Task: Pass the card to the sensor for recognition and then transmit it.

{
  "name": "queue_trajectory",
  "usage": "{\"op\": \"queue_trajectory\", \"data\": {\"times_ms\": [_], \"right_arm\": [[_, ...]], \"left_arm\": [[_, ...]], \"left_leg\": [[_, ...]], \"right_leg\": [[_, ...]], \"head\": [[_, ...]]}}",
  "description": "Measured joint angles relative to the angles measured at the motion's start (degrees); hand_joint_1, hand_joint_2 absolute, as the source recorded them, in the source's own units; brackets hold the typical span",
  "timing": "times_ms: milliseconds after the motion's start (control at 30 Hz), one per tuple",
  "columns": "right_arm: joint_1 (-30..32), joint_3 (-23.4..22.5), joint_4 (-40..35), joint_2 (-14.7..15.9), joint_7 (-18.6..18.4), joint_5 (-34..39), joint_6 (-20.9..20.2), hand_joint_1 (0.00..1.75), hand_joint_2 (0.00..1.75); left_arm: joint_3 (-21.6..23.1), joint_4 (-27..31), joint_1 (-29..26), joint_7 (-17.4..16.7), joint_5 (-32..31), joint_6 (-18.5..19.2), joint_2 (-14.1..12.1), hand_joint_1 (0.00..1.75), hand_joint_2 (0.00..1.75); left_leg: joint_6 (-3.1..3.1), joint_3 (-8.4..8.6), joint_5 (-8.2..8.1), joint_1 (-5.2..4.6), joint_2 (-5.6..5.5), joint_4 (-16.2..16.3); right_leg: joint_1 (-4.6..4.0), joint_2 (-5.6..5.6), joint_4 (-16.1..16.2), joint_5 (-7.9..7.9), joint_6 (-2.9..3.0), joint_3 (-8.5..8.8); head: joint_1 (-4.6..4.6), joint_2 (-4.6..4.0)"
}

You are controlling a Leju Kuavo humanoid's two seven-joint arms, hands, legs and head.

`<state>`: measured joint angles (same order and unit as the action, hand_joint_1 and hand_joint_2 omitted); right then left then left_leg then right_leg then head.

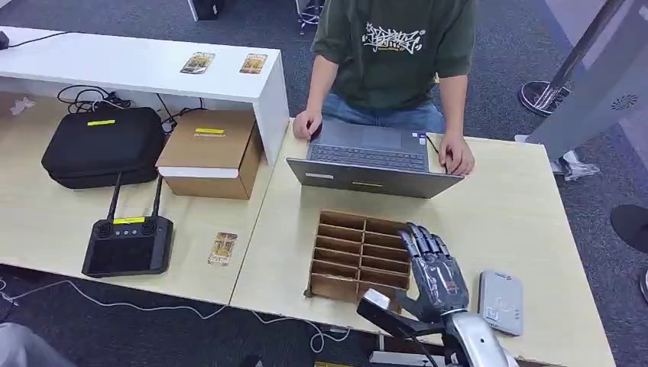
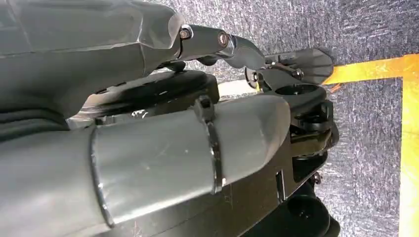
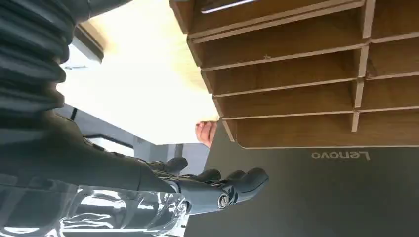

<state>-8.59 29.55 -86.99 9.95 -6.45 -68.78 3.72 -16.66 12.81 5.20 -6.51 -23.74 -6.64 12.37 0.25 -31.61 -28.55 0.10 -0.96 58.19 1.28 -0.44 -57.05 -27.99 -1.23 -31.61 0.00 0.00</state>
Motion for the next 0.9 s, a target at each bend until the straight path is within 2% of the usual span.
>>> {"op": "queue_trajectory", "data": {"times_ms": [433, 900], "right_arm": [[1.63, 0.68, -0.04, -2.75, -3.84, -1.88, -0.11, 0.00, 1.75], [5.22, -0.09, -1.57, -6.47, -5.53, -3.10, -1.16, 0.00, 1.75]], "left_arm": [[-0.02, 0.00, 0.00, 0.15, 0.63, -0.37, 0.04, 0.00, 0.00], [-0.02, 0.00, -0.08, 0.66, 0.99, -1.27, 0.31, 0.00, 0.00]], "left_leg": [[0.00, 0.00, 0.00, 0.00, 0.00, 0.00], [0.00, 0.00, 0.00, 0.00, 0.00, 0.00]], "right_leg": [[0.00, 0.00, 0.00, 0.00, 0.00, 0.00], [0.00, 0.00, 0.00, 0.00, 0.00, 0.00]], "head": [[0.00, 0.00], [0.00, 0.00]]}}
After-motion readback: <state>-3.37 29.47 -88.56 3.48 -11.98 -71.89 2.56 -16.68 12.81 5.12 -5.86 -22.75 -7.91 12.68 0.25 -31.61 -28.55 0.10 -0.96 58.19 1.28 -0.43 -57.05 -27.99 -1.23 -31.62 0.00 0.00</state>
